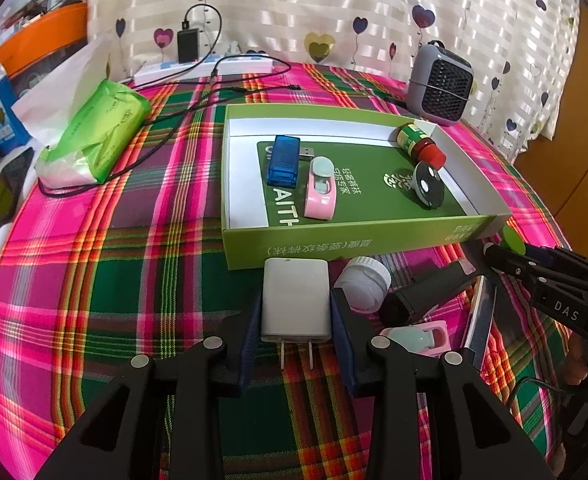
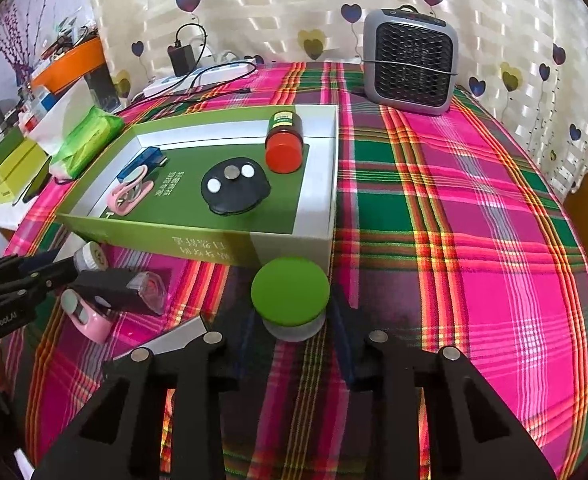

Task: Organize rigid objects
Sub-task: 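Move the left gripper to the white charger plug while the right gripper approaches the green-lidded jar, then close the left gripper on the white charger plug while the right gripper grasps the green-lidded jar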

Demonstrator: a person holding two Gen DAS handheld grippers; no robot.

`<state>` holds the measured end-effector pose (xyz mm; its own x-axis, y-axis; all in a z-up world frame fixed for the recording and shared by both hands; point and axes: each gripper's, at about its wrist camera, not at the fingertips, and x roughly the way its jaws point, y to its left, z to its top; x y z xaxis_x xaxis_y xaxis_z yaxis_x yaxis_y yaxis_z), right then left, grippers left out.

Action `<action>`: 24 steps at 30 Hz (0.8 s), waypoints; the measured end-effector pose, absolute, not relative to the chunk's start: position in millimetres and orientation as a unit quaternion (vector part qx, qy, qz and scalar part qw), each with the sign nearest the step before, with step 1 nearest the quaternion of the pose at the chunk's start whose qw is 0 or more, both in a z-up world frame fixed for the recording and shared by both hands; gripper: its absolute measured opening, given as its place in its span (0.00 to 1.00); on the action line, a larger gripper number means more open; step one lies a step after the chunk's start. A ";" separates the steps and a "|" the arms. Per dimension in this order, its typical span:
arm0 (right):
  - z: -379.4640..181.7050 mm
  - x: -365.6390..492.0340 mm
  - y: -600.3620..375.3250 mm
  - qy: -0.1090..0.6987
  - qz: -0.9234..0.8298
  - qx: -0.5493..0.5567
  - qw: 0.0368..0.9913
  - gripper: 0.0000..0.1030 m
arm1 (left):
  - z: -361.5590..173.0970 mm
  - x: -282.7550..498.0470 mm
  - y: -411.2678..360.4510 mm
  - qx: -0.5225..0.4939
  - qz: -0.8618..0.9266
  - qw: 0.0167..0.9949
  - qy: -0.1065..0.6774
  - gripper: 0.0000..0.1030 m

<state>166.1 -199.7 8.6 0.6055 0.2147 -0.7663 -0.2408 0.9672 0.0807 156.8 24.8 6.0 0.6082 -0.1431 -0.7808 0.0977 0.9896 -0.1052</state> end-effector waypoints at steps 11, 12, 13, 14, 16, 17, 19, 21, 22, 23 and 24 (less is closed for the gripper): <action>9.7 163.6 -200.0 0.422 0.126 -0.014 0.898 0.32 | 8.6 152.7 25.1 -0.024 -0.065 0.899 0.432 0.31; 10.6 162.8 -200.1 0.420 0.125 -0.014 0.899 0.30 | 9.3 151.7 24.9 -0.024 -0.064 0.900 0.431 0.31; 11.5 162.2 -200.1 0.417 0.124 -0.016 0.900 0.27 | 9.9 150.2 24.9 -0.023 -0.064 0.900 0.430 0.31; 12.3 161.5 -200.1 0.416 0.123 -0.018 0.901 0.26 | 10.2 149.5 24.7 -0.023 -0.063 0.900 0.430 0.31; 13.0 160.7 -200.3 0.415 0.125 -0.017 0.901 0.23 | 10.9 149.0 25.1 -0.024 -0.064 0.900 0.430 0.31; 13.1 160.6 -200.4 0.415 0.127 -0.016 0.901 0.21 | 11.5 148.5 25.1 -0.024 -0.063 0.901 0.429 0.31; 12.7 160.4 -200.0 0.415 0.129 -0.016 0.901 0.20 | 10.8 148.8 26.0 -0.024 -0.064 0.900 0.430 0.31; 12.0 160.1 -199.5 0.415 0.131 -0.016 0.900 0.20 | 10.8 148.4 26.5 -0.025 -0.063 0.900 0.431 0.31; 11.6 159.6 -199.4 0.414 0.133 -0.015 0.900 0.20 | 11.0 148.0 27.1 -0.026 -0.063 0.899 0.432 0.31; 11.3 159.8 -200.6 0.414 0.134 -0.011 0.900 0.20 | 11.5 147.3 27.0 -0.028 -0.063 0.899 0.433 0.31; 11.2 160.4 -202.8 0.415 0.136 -0.002 0.900 0.20 | 10.7 147.9 27.8 -0.029 -0.064 0.899 0.433 0.31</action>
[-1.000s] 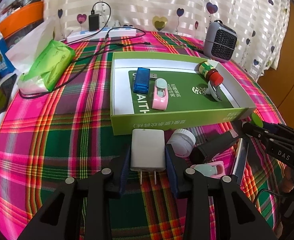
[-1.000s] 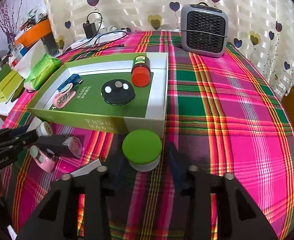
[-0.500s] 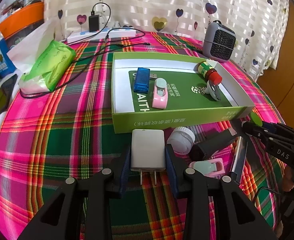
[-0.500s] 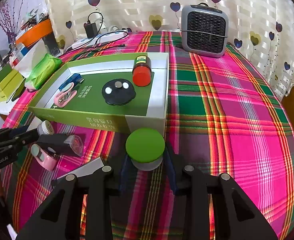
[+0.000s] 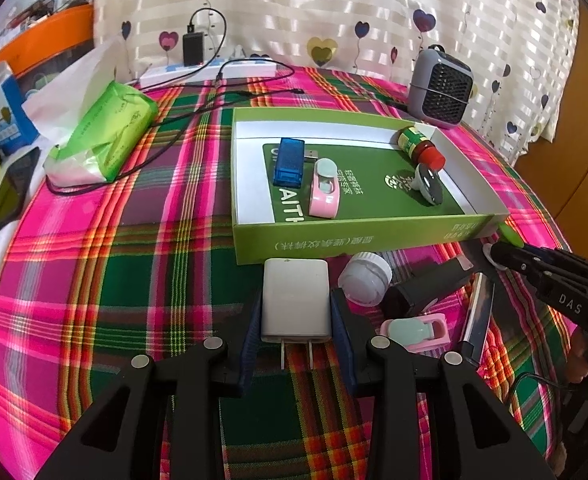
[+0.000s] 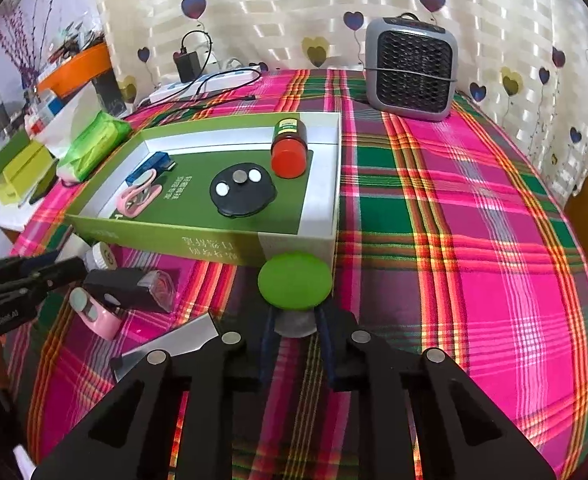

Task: Organize rigid objects
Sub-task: 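Close the left gripper on the white charger plug while the right gripper grasps the green-lidded jar, then lift the charger plug with the left gripper while the right gripper carries the jar over the box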

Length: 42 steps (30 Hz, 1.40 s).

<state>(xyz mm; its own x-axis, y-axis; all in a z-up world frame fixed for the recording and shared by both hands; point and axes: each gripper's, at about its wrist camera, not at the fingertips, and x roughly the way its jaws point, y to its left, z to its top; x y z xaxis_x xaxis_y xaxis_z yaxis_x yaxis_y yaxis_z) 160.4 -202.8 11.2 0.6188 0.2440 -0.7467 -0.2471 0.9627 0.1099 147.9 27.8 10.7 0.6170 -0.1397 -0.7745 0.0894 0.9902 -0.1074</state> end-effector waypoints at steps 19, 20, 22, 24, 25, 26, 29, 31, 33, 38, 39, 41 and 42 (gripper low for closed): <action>10.0 170.6 -204.7 0.419 0.150 0.044 0.894 0.37 | 8.6 149.5 27.0 -0.034 -0.065 0.897 0.437 0.31; 10.2 170.1 -204.4 0.418 0.151 0.044 0.895 0.37 | 8.6 149.4 26.3 -0.034 -0.066 0.897 0.436 0.31; 11.4 168.4 -203.3 0.413 0.156 0.044 0.896 0.37 | 9.4 150.0 26.1 -0.034 -0.067 0.897 0.436 0.31; 13.0 166.8 -201.5 0.408 0.153 0.035 0.900 0.37 | 9.7 150.3 25.9 -0.034 -0.066 0.897 0.435 0.31; 13.7 165.9 -200.8 0.405 0.150 0.031 0.902 0.37 | 9.7 149.9 26.3 -0.034 -0.067 0.897 0.435 0.31; 14.3 165.3 -200.6 0.403 0.149 0.029 0.903 0.34 | 9.8 149.8 26.1 -0.034 -0.067 0.897 0.435 0.31; 14.6 165.7 -201.6 0.401 0.147 0.030 0.904 0.33 | 10.4 149.5 25.6 -0.033 -0.067 0.898 0.434 0.31; 14.5 165.8 -202.3 0.401 0.147 0.032 0.903 0.33 | 11.9 149.0 25.7 -0.033 -0.067 0.898 0.433 0.31; 14.7 164.9 -201.5 0.400 0.145 0.028 0.904 0.33 | 11.9 148.4 25.4 -0.033 -0.067 0.898 0.433 0.31; 15.7 162.9 -201.5 0.398 0.144 0.024 0.906 0.33 | 12.7 147.3 25.2 -0.033 -0.068 0.899 0.432 0.31; 15.8 162.5 -201.6 0.398 0.145 0.024 0.905 0.33 | 13.8 147.1 25.2 -0.033 -0.068 0.899 0.432 0.31; 16.5 161.6 -201.6 0.398 0.148 0.025 0.905 0.33 | 15.1 146.1 25.5 -0.033 -0.068 0.899 0.431 0.31; 17.0 161.3 -201.0 0.398 0.149 0.026 0.905 0.33 | 16.4 145.9 25.5 -0.033 -0.069 0.899 0.430 0.31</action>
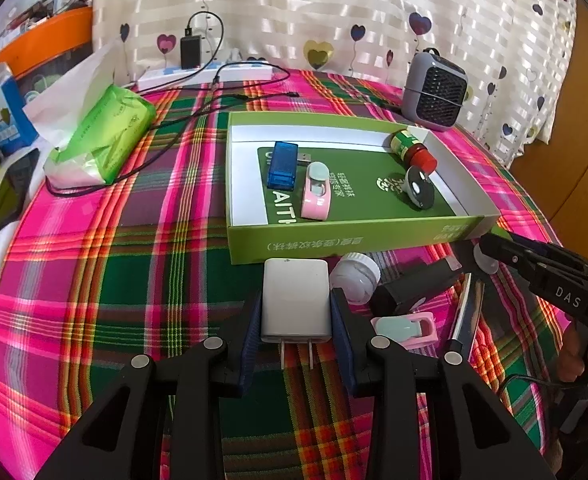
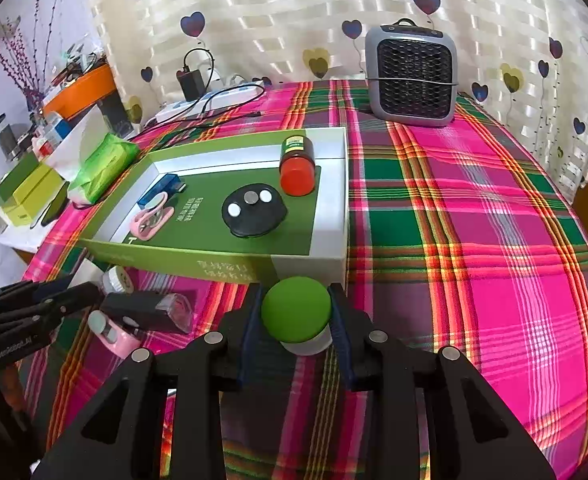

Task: Organize rigid objects
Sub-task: 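Lift the charger plug with the left gripper while the right gripper carries the jar over the box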

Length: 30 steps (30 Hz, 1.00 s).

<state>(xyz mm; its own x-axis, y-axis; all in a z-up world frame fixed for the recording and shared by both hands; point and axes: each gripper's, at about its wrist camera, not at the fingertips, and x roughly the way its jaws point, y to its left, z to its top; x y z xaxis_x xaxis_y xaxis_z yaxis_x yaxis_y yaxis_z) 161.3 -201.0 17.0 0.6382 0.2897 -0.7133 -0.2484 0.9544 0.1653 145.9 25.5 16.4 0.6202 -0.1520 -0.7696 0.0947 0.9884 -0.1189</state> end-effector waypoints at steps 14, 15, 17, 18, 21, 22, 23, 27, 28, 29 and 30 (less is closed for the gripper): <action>49.9 161.2 -190.5 0.378 0.176 0.023 0.909 0.33 | 42.7 147.9 31.6 -0.038 -0.071 0.909 0.410 0.31; 51.9 162.9 -189.8 0.377 0.177 0.022 0.909 0.33 | 44.3 149.4 31.7 -0.037 -0.071 0.909 0.409 0.31; 56.0 167.1 -188.5 0.376 0.182 0.024 0.908 0.33 | 46.2 154.4 31.8 -0.036 -0.071 0.909 0.409 0.31; 58.2 170.4 -187.6 0.376 0.184 0.024 0.908 0.33 | 46.9 157.6 32.0 -0.037 -0.071 0.909 0.409 0.31; 63.4 180.8 -184.6 0.376 0.191 0.026 0.906 0.33 | 47.8 164.9 31.8 -0.040 -0.073 0.909 0.409 0.31; 64.9 185.7 -183.1 0.377 0.194 0.027 0.905 0.33 | 47.8 167.3 31.3 -0.040 -0.073 0.909 0.409 0.31; 65.6 188.9 -182.0 0.378 0.196 0.028 0.904 0.33 | 47.4 170.2 31.0 -0.040 -0.073 0.908 0.410 0.31; 69.4 205.9 -176.0 0.380 0.201 0.030 0.902 0.33 | 45.9 179.1 31.1 -0.042 -0.073 0.908 0.411 0.31; 70.1 209.6 -175.0 0.381 0.204 0.030 0.901 0.33 | 45.1 182.6 31.5 -0.043 -0.072 0.907 0.412 0.31; 70.7 216.0 -171.9 0.382 0.207 0.029 0.900 0.33 | 44.7 184.2 31.6 -0.044 -0.072 0.907 0.412 0.31; 71.2 219.8 -170.4 0.383 0.208 0.028 0.899 0.33 | 44.1 186.9 31.8 -0.044 -0.071 0.907 0.412 0.31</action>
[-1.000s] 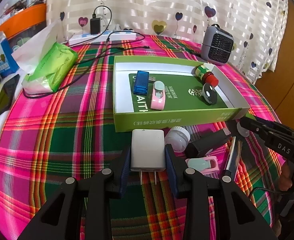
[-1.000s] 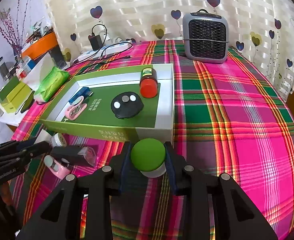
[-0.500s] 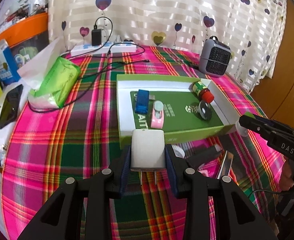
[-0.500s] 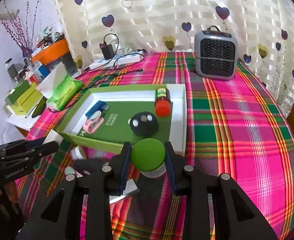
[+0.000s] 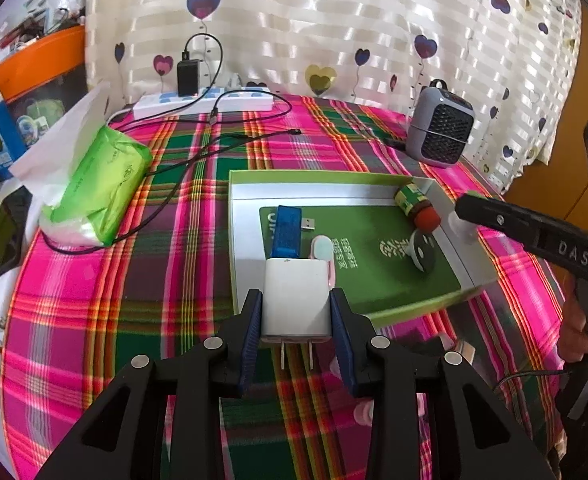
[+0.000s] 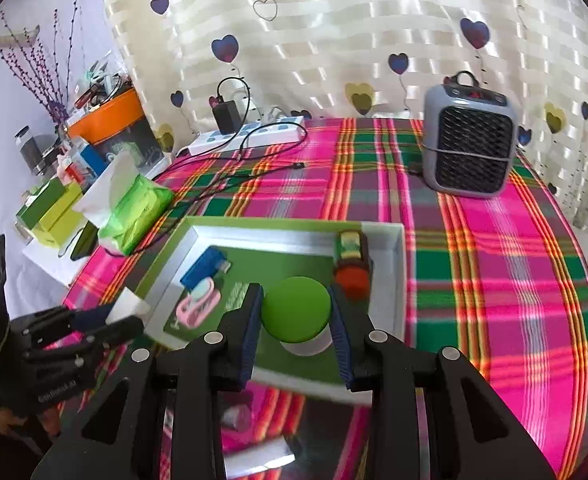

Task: Organize rigid objects
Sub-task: 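Lift the charger plug with the left gripper while the right gripper carries the jar over the box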

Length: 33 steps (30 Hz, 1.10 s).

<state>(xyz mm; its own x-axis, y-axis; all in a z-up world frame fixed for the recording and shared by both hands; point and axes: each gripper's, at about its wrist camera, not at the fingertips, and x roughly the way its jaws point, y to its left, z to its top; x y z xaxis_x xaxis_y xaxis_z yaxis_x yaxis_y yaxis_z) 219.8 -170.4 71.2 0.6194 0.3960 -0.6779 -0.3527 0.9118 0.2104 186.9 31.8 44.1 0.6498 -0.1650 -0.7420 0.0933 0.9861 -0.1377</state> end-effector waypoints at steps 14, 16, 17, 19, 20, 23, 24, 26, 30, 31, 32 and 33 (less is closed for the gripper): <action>51.0 281.8 -136.5 0.431 0.236 0.027 0.870 0.33 | 29.5 208.9 32.3 -0.039 -0.073 0.902 0.424 0.31; 47.9 286.4 -132.8 0.437 0.239 0.025 0.867 0.33 | 29.6 211.0 32.6 -0.038 -0.072 0.903 0.423 0.31; 46.7 289.3 -130.5 0.441 0.242 0.025 0.864 0.33 | 29.4 212.3 33.1 -0.039 -0.072 0.903 0.423 0.31; 44.0 293.7 -127.1 0.446 0.242 0.027 0.861 0.33 | 29.1 214.3 33.6 -0.038 -0.072 0.903 0.422 0.31; 43.3 295.4 -126.1 0.447 0.243 0.027 0.861 0.33 | 29.1 215.4 33.6 -0.038 -0.073 0.903 0.422 0.31; 41.6 299.3 -122.2 0.450 0.245 0.026 0.858 0.33 | 28.7 218.9 33.3 -0.037 -0.075 0.903 0.422 0.31; 41.0 300.7 -120.9 0.452 0.245 0.024 0.857 0.33 | 28.6 220.6 33.3 -0.037 -0.077 0.902 0.422 0.31; 39.3 302.9 -118.2 0.455 0.245 0.019 0.856 0.33 | 28.4 223.5 33.0 -0.037 -0.077 0.902 0.422 0.31; 35.8 306.9 -112.2 0.461 0.243 0.012 0.853 0.33 | 27.8 228.7 31.2 -0.031 -0.079 0.901 0.424 0.31; 35.1 307.9 -111.3 0.462 0.243 0.011 0.853 0.33 | 27.6 229.1 30.5 -0.030 -0.079 0.901 0.425 0.31; 34.0 308.7 -110.2 0.463 0.242 0.009 0.852 0.33 | 26.9 230.0 29.5 -0.028 -0.079 0.901 0.426 0.31; 32.9 309.7 -109.0 0.465 0.242 0.008 0.852 0.33 | 26.3 230.5 28.9 -0.027 -0.080 0.901 0.426 0.31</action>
<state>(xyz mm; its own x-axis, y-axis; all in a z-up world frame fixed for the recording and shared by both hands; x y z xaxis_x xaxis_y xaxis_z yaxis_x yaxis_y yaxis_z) 309.7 -109.0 32.9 0.4507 0.4192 -0.7881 -0.4053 0.8827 0.2378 230.5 28.9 26.3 0.6235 -0.1663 -0.7639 0.1207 0.9859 -0.1161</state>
